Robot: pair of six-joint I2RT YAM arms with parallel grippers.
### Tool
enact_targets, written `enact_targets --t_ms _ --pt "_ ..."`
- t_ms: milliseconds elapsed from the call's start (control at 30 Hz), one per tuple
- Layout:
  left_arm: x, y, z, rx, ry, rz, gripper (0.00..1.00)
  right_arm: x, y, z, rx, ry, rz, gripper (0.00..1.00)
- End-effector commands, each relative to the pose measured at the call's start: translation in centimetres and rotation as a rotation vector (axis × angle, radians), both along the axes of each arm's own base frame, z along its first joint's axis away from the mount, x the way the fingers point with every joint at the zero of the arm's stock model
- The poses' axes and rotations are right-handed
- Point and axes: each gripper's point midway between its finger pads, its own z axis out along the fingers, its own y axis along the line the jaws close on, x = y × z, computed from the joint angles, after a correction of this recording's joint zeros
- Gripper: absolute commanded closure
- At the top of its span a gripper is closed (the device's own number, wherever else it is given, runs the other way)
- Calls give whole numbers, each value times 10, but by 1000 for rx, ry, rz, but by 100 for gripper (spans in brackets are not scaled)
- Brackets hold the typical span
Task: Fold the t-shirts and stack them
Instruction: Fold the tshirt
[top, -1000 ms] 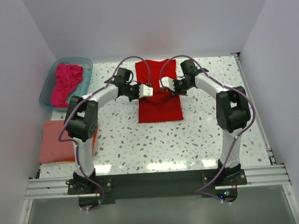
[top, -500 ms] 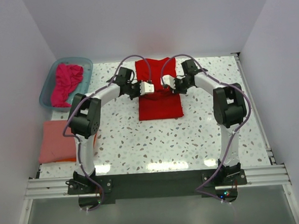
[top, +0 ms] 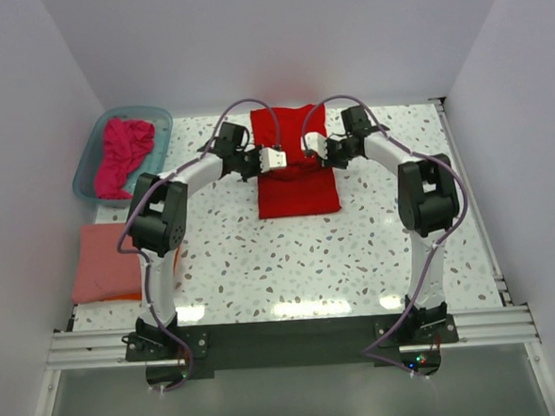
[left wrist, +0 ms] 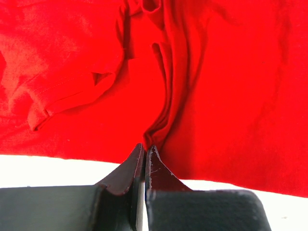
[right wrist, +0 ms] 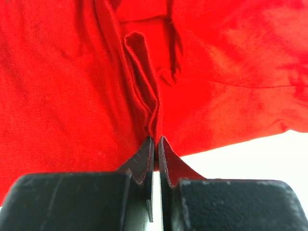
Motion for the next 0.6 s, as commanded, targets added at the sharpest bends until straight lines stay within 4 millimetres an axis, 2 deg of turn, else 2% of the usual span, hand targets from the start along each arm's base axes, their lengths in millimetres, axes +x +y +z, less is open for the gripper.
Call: enact_targets --t_ms 0,400,433,533,567 --pt "19 -4 44 -72 -96 10 100 22 11 45 80 -111 26 100" --pt "41 -1 42 -79 -140 45 100 45 8 34 76 -116 10 100" --pt "45 -2 45 -82 -148 49 100 46 8 28 71 -111 10 100" --pt "52 -2 28 -58 -122 63 100 52 6 19 59 -110 8 100" --pt "54 -1 25 -51 -120 69 96 54 7 18 56 -114 7 100"
